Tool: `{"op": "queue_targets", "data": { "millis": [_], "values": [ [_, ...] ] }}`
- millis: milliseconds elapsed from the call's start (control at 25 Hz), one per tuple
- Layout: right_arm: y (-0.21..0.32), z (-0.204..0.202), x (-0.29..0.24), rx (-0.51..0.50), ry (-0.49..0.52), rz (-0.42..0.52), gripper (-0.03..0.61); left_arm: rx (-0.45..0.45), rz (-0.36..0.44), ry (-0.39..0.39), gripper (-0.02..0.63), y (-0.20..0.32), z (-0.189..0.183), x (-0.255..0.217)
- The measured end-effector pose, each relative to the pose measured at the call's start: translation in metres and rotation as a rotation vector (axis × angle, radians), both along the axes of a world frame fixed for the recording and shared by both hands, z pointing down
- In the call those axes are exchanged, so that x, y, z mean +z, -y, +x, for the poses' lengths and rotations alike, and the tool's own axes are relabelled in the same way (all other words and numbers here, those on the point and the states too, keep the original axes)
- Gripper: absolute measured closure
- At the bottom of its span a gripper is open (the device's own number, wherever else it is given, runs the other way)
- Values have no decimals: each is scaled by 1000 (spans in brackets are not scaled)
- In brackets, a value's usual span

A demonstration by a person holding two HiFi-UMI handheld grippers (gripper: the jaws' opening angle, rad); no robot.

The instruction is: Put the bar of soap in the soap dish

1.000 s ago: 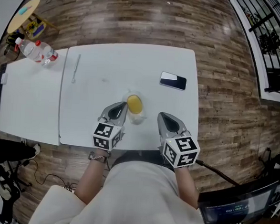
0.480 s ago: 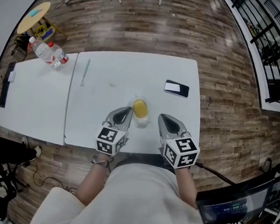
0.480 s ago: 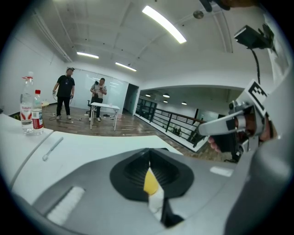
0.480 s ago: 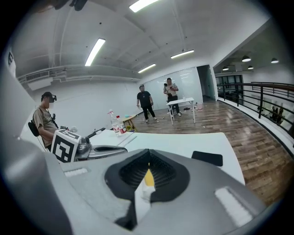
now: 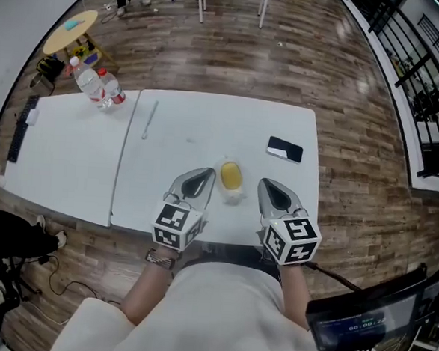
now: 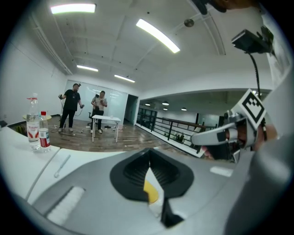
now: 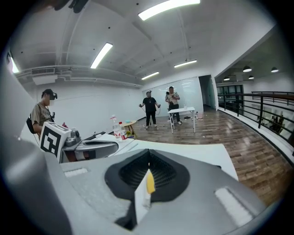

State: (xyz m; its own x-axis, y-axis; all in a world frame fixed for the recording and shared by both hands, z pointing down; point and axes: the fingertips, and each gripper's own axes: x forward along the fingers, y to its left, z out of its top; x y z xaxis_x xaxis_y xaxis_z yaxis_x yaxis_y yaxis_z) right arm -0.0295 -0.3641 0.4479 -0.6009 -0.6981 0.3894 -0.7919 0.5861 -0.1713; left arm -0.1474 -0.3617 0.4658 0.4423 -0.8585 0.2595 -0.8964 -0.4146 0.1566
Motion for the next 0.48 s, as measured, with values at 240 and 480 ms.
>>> {"op": "queue_targets", "data": {
  "millis": [240,480],
  "values": [
    [14,-1,-28,-15,8,88,575,-39,84,20,606,3,-6,-30],
    [26,-6,-55,-53,37,161,575,-76,153,22,604,5,-10,-62]
  ]
}}
